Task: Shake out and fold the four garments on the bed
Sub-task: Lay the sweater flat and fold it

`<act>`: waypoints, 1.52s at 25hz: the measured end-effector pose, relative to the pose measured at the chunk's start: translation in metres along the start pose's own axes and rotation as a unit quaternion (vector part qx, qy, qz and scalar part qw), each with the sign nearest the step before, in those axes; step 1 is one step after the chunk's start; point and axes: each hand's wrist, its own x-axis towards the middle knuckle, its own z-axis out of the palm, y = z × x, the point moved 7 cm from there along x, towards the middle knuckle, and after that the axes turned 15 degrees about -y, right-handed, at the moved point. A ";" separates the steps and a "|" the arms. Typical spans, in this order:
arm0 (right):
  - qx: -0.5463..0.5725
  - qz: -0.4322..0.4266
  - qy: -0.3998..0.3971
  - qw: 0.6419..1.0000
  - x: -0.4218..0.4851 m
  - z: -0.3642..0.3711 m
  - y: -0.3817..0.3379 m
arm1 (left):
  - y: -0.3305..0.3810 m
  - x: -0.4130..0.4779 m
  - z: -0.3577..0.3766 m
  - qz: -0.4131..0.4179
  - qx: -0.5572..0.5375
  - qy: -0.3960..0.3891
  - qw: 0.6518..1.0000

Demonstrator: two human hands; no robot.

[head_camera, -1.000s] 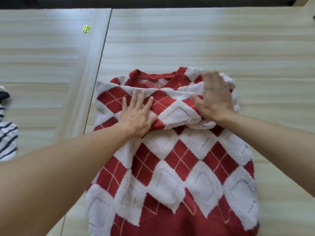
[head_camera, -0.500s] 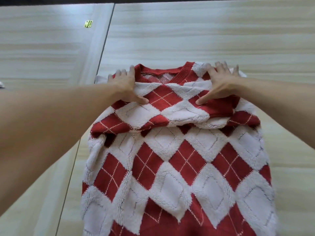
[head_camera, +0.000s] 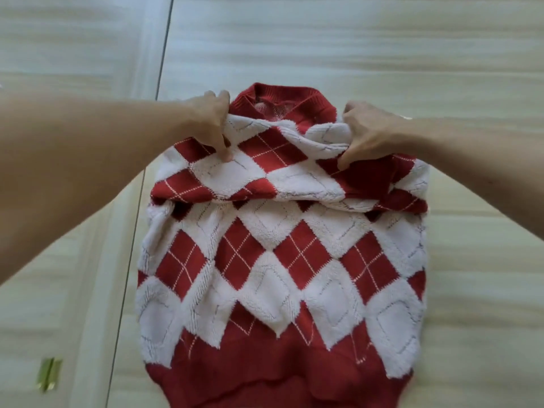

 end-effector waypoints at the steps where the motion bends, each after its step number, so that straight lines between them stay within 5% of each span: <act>1: 0.043 -0.032 -0.004 0.999 -0.013 0.005 -0.002 | -0.001 -0.006 0.005 0.008 -0.021 -0.003 1.000; 4: 0.120 -0.059 0.009 0.991 -0.045 0.001 -0.006 | -0.002 -0.036 0.009 -0.005 -0.028 0.021 0.999; 6: 0.113 -0.021 0.085 0.990 -0.063 -0.016 -0.004 | -0.001 -0.070 -0.010 -0.002 0.047 0.140 0.989; 9: 0.055 0.029 0.242 0.968 -0.107 -0.045 -0.007 | 0.003 -0.133 -0.035 0.115 0.109 0.311 0.937; 14: -0.010 -0.063 0.406 0.912 -0.207 -0.007 -0.040 | 0.001 -0.238 -0.007 0.222 0.087 0.467 0.851; 16: -0.082 -0.059 0.335 0.937 -0.220 0.060 -0.050 | 0.012 -0.252 0.055 0.284 0.120 0.405 0.861; 19: -0.084 -0.043 0.102 0.990 -0.212 0.157 -0.052 | 0.014 -0.240 0.154 0.332 0.133 0.129 0.925; 20: -0.058 -0.032 0.075 0.995 -0.209 0.171 -0.053 | 0.017 -0.237 0.169 0.345 0.120 0.094 0.926; 22: 0.009 -0.031 0.111 0.993 -0.202 0.166 -0.065 | 0.032 -0.228 0.170 0.350 0.079 0.146 0.922; 25: 0.060 -0.046 0.196 0.978 -0.170 0.145 -0.096 | 0.051 -0.194 0.157 0.233 0.033 0.205 0.950; 30: 0.004 0.029 0.118 0.993 -0.110 0.183 -0.073 | 0.026 -0.133 0.199 0.121 0.034 0.129 0.984; 33: 0.026 0.084 0.127 0.988 -0.116 0.196 -0.019 | 0.008 -0.127 0.200 0.074 0.013 0.166 0.983; 35: 0.076 0.150 0.165 0.972 -0.138 0.195 0.013 | -0.020 -0.143 0.198 -0.046 -0.131 0.197 0.971; 38: 0.341 0.264 0.160 0.888 -0.167 0.210 0.052 | -0.037 -0.163 0.217 -0.116 -0.432 0.167 0.878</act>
